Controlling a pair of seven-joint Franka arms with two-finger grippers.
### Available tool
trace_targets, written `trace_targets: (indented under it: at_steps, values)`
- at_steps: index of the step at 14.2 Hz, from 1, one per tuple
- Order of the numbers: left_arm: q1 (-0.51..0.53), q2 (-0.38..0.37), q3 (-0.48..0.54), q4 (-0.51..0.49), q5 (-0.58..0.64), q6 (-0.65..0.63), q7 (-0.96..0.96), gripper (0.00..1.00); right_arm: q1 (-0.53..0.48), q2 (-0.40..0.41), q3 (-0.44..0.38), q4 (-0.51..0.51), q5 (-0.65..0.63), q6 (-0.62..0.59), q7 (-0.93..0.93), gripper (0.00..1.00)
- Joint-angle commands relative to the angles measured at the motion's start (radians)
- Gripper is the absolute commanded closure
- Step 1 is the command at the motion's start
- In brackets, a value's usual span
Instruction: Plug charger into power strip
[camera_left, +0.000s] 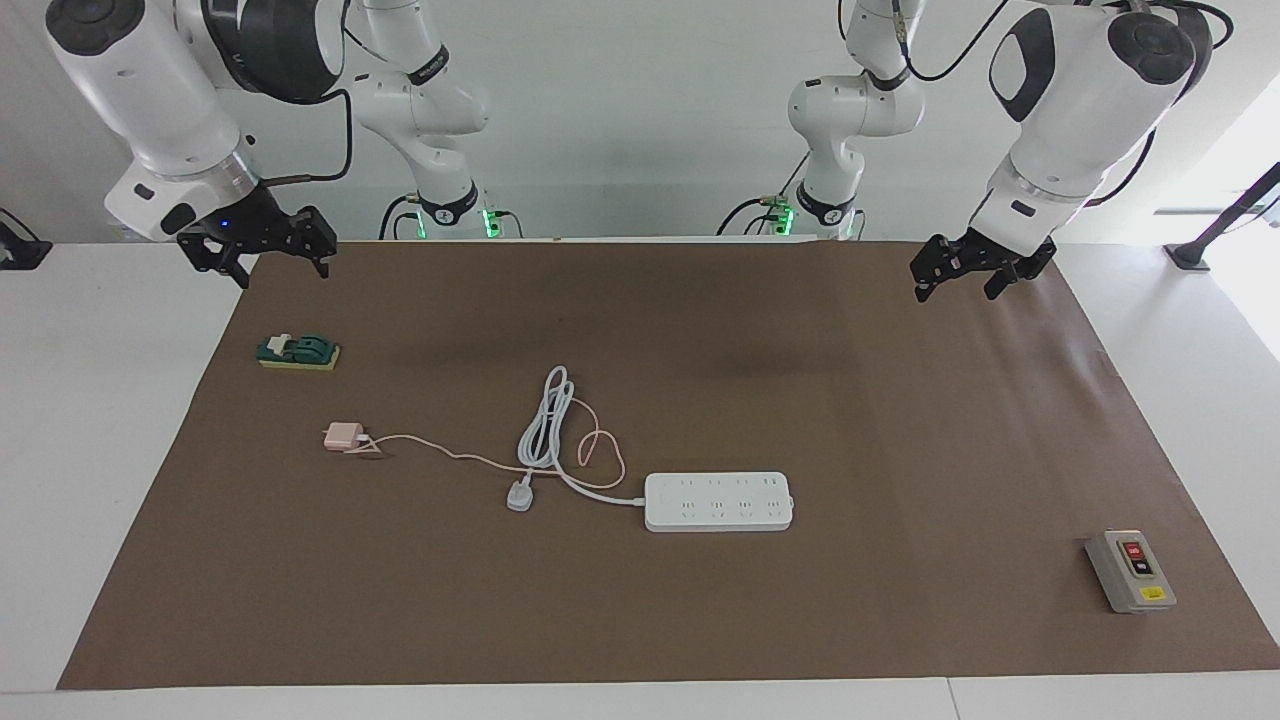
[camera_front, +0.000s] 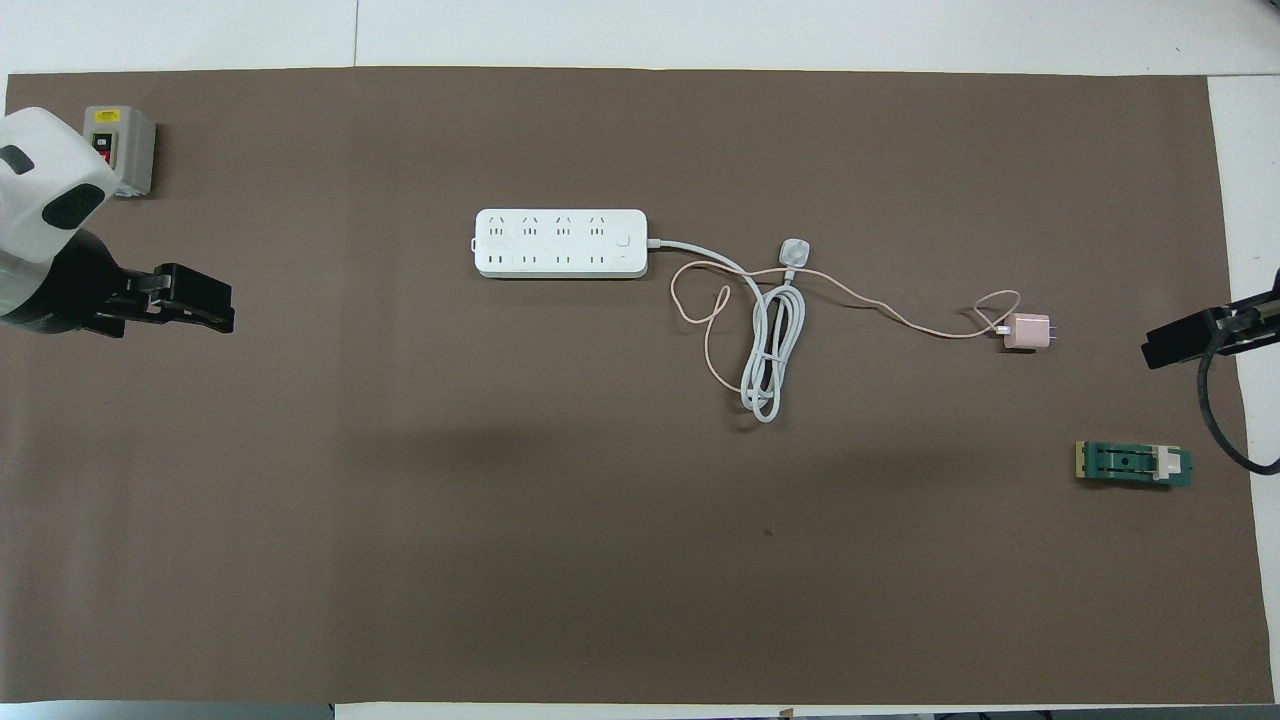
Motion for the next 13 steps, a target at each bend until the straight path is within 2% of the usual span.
trace_targets:
  at_steps: [1,13]
  values:
    - [-0.003,0.003,0.010,0.014,-0.010,0.008,0.014,0.00,-0.003,-0.006,0.002,-0.002,-0.003,0.001,0.021,0.00]
    - [-0.004,0.003,0.010,0.017,-0.010,0.007,0.015,0.00,-0.011,-0.012,-0.002,-0.005,0.003,-0.006,0.010,0.00]
